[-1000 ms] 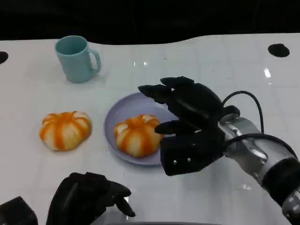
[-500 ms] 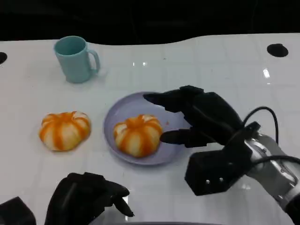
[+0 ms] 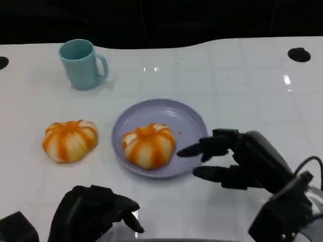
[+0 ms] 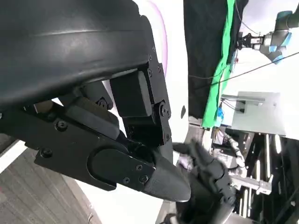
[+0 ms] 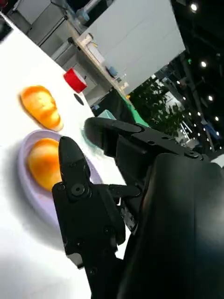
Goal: Grasp the bread from the table and place it into the plate.
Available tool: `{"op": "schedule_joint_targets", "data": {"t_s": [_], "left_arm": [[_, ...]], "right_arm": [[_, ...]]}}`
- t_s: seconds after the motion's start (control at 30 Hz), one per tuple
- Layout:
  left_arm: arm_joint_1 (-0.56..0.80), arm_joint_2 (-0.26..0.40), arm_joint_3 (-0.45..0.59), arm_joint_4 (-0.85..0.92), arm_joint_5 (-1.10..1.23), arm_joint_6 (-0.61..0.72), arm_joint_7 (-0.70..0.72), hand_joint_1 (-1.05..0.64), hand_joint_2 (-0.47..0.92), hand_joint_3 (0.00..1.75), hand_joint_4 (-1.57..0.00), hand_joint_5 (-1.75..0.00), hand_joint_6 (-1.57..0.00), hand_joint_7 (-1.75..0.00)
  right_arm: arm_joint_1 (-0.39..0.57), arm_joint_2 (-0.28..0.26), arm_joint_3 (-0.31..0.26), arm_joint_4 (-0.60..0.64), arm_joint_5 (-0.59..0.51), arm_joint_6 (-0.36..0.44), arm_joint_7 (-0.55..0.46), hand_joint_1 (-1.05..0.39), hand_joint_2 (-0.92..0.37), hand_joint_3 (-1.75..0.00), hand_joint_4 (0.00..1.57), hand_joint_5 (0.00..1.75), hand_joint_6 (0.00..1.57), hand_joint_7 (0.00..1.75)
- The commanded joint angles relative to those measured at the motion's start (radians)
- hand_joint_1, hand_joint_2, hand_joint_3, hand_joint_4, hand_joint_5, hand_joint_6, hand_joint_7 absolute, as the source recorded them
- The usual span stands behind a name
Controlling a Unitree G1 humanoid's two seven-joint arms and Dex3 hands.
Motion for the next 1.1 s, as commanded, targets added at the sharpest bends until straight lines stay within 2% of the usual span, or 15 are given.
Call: {"op": "schedule_joint_targets", "data": {"t_s": [0.03,0.1,0.23,0.33,0.43,0.7,0.8,0.93,1.1], "left_arm": [[0.002,0.013,0.003,-0.003,0.001,-0.004,0.000,-0.96,0.91,0.00,-1.21,-0.95,-1.55,0.00],[0.002,0.013,0.004,-0.002,0.001,-0.005,-0.001,-0.96,0.91,0.00,-1.21,-0.95,-1.55,0.00],[0.003,0.013,0.004,-0.004,0.001,-0.002,0.001,-0.97,0.90,0.00,-1.21,-0.95,-1.55,0.00],[0.003,0.015,0.005,-0.005,0.001,-0.003,0.001,-0.96,0.91,0.00,-1.21,-0.94,-1.55,0.00],[0.001,0.016,0.008,-0.002,-0.005,-0.002,-0.005,-0.95,0.91,0.00,-1.21,-0.94,-1.55,0.00],[-0.004,0.027,0.015,0.002,-0.005,0.001,-0.004,-0.96,0.91,0.00,-1.21,-0.95,-1.55,0.00],[-0.007,0.031,0.019,0.006,-0.014,0.009,-0.010,-0.95,0.90,0.00,-1.21,-0.95,-1.55,0.00],[-0.013,0.036,0.023,0.020,-0.016,0.001,-0.014,-0.96,0.90,0.00,-1.21,-0.96,-1.56,0.00],[-0.021,0.035,0.032,0.035,-0.027,-0.002,-0.027,-0.95,0.90,0.00,-1.21,-0.96,-1.56,0.00]], "right_arm": [[0.073,-0.025,-0.050,-0.052,0.082,-0.039,0.043,-0.24,-0.66,-0.68,0.71,1.55,0.81,0.85],[0.097,-0.028,-0.063,-0.063,0.109,-0.051,0.063,-0.24,-0.61,-0.81,0.70,1.55,0.78,0.93],[0.149,-0.034,-0.092,-0.090,0.134,-0.066,0.089,-0.24,-0.56,-0.94,0.69,1.51,0.76,1.00],[0.196,-0.033,-0.118,-0.132,0.133,-0.046,0.089,-0.23,-0.50,-1.07,0.70,1.63,0.77,1.07],[0.247,-0.042,-0.135,-0.181,0.131,-0.021,0.105,-0.23,-0.48,-1.14,0.73,1.70,0.81,1.12],[0.356,-0.037,-0.173,-0.257,0.156,0.021,0.133,-0.24,-0.49,-1.10,0.73,1.56,0.80,1.14],[0.368,-0.023,-0.183,-0.247,0.161,0.035,0.122,-0.24,-0.50,-1.06,0.73,1.63,0.80,1.14],[0.355,-0.014,-0.197,-0.209,0.152,0.012,0.109,-0.26,-0.54,-1.02,0.72,1.73,0.77,1.19],[0.332,-0.006,-0.204,-0.170,0.150,-0.012,0.103,-0.29,-0.55,-0.99,0.76,1.75,0.76,1.26]]}}
